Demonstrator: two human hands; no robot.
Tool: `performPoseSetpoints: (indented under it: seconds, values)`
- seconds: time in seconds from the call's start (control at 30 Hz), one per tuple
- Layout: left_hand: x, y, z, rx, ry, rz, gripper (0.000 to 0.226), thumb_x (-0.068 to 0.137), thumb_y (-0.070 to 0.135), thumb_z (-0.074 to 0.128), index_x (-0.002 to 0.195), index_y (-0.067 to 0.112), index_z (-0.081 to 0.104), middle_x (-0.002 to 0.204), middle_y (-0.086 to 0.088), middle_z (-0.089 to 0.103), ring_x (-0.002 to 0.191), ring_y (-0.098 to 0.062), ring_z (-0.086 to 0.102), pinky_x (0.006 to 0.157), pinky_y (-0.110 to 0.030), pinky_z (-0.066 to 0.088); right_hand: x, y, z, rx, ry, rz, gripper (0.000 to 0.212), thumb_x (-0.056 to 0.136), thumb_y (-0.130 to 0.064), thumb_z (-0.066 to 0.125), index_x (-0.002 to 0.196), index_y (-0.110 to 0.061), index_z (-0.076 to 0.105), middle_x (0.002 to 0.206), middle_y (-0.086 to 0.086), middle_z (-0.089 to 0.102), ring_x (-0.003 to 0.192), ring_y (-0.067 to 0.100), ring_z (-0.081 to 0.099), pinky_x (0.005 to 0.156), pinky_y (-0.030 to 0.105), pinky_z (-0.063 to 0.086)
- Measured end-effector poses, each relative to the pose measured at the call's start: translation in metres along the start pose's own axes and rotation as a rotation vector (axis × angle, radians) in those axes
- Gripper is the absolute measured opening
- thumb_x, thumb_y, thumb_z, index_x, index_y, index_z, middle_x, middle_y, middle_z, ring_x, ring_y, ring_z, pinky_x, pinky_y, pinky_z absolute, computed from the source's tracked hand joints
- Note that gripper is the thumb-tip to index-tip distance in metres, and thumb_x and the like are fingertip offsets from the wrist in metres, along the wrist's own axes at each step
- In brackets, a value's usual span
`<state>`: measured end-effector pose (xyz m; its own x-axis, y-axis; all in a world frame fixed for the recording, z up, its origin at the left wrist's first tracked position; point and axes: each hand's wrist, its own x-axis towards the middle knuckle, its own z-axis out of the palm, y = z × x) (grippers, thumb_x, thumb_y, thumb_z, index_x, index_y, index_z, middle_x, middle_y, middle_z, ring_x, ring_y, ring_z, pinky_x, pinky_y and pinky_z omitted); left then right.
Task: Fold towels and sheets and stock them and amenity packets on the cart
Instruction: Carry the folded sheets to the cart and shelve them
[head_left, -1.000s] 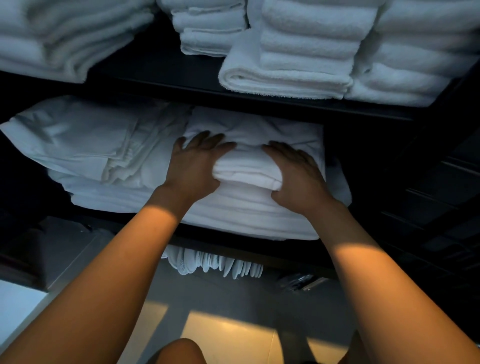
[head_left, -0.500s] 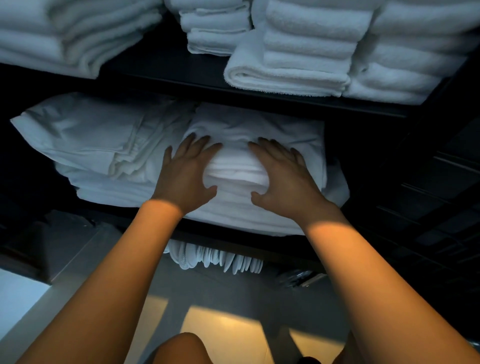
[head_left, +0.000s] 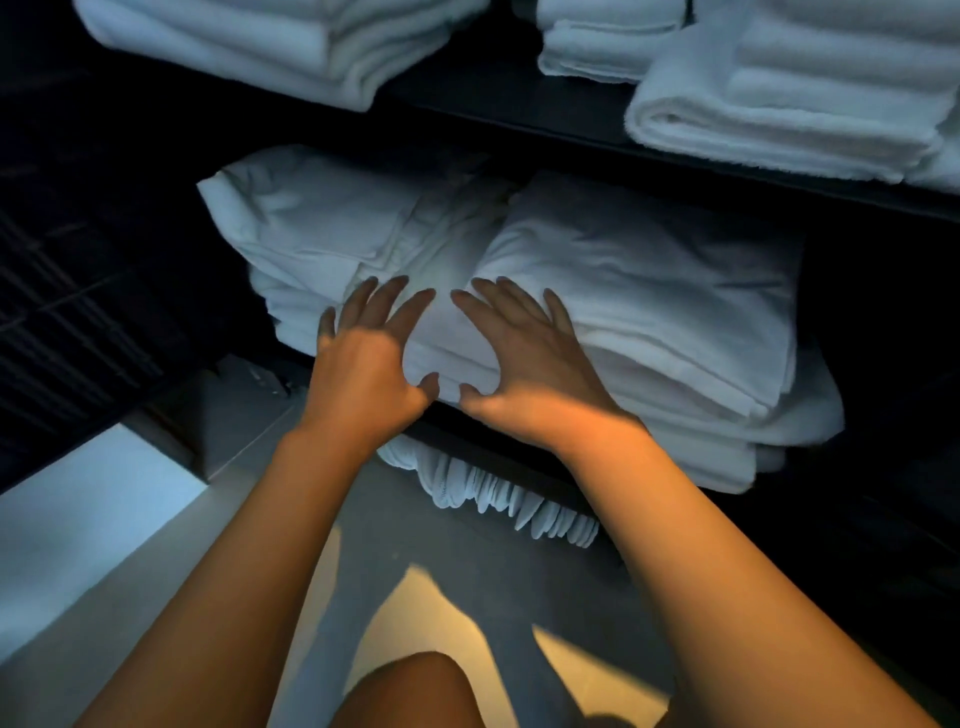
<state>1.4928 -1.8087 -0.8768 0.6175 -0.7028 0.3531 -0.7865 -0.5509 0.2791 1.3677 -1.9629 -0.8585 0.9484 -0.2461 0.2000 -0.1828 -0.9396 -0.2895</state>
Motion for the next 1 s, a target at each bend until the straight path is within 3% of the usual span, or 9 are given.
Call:
performPoseSetpoints:
  seconds: [0.37,0.57,0.73,1.0]
  values:
    - [-0.071,-0.083,-0.034,0.082,0.015,-0.301,0.083,0.083,0.042,0.077,0.156,0.026,0.041,0.163,-0.001,0.034,0.154,-0.027,0.022,0.119,-0.062,0.027,0.045,-0.081,0.063,0.171,-0.037,-0.182,0.089,0.081,-0.045,0.070,0.159,-0.029,0.030,0.168,0.000,0.026,0.157,0.020,0.015,0.127,0.052,0.010]
    - [-0.108,-0.095,-0.071,0.088,0.025,-0.420,0.075,0.087,0.044,0.071,0.154,0.024,0.044,0.160,-0.003,0.039,0.150,-0.027,0.031,0.119,-0.056,0.030,0.044,-0.109,0.068,0.275,-0.006,-0.181,0.080,0.082,-0.058,0.059,0.155,-0.030,0.040,0.163,-0.001,0.034,0.151,0.019,0.027,0.122,0.051,0.025]
    - [-0.109,-0.081,-0.135,0.088,0.018,-0.486,0.071,0.088,0.044,0.072,0.151,0.023,0.048,0.157,-0.004,0.043,0.147,-0.027,0.035,0.117,-0.057,0.031,0.034,-0.146,0.028,0.343,-0.097,-0.147,0.077,0.088,-0.062,0.055,0.156,-0.031,0.037,0.164,-0.007,0.031,0.151,0.013,0.024,0.124,0.047,0.022]
    - [-0.073,-0.028,-0.297,0.040,0.047,-0.592,0.065,0.088,0.045,0.068,0.146,0.020,0.054,0.150,-0.003,0.049,0.138,-0.027,0.043,0.109,-0.055,0.042,0.040,-0.220,-0.128,0.384,-0.123,-0.124,0.072,0.087,-0.056,0.054,0.152,-0.027,0.045,0.155,-0.008,0.040,0.146,0.011,0.031,0.120,0.040,0.028]
